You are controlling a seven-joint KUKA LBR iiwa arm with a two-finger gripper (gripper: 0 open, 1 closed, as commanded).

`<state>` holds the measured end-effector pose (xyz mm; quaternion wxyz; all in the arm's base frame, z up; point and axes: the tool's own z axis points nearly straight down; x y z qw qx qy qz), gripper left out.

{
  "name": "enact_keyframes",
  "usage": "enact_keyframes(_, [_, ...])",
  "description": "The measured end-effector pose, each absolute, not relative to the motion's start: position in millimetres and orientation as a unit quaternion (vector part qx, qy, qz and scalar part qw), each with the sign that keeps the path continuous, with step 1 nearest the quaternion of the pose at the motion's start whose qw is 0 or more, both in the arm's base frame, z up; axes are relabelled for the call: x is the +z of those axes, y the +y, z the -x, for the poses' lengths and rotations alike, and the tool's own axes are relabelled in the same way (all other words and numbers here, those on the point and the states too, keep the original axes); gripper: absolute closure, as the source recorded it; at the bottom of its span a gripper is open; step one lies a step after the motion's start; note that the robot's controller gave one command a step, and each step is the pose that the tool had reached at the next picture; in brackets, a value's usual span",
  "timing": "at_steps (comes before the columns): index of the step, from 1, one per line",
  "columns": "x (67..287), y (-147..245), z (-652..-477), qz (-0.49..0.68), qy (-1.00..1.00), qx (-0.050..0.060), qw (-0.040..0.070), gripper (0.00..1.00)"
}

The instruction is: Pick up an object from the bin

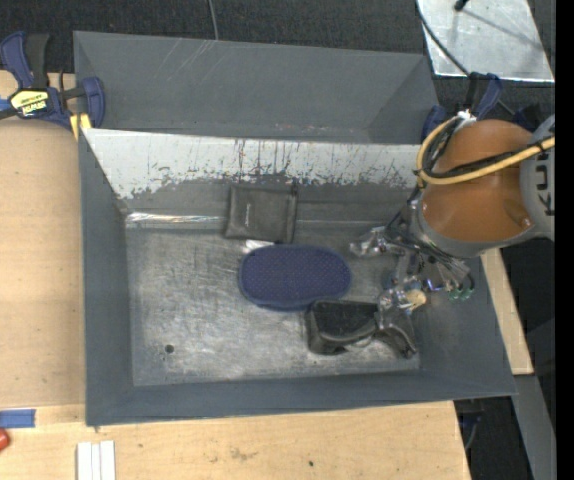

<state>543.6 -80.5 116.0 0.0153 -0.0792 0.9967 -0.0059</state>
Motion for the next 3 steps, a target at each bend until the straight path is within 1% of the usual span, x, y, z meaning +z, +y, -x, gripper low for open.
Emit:
enact_keyframes(1, [117.3, -25.9, -552.8, 0.122, 0.992, -0.002, 0.006, 0.00])
enact_keyframes(2, [112.0, -18.6, -557.7, 0.137, 0.991, -0.002, 0.011, 0.00])
enact_keyframes(3, [108.2, -0.4, -570.9, 0.143, 0.990, -0.003, 0.014, 0.00])
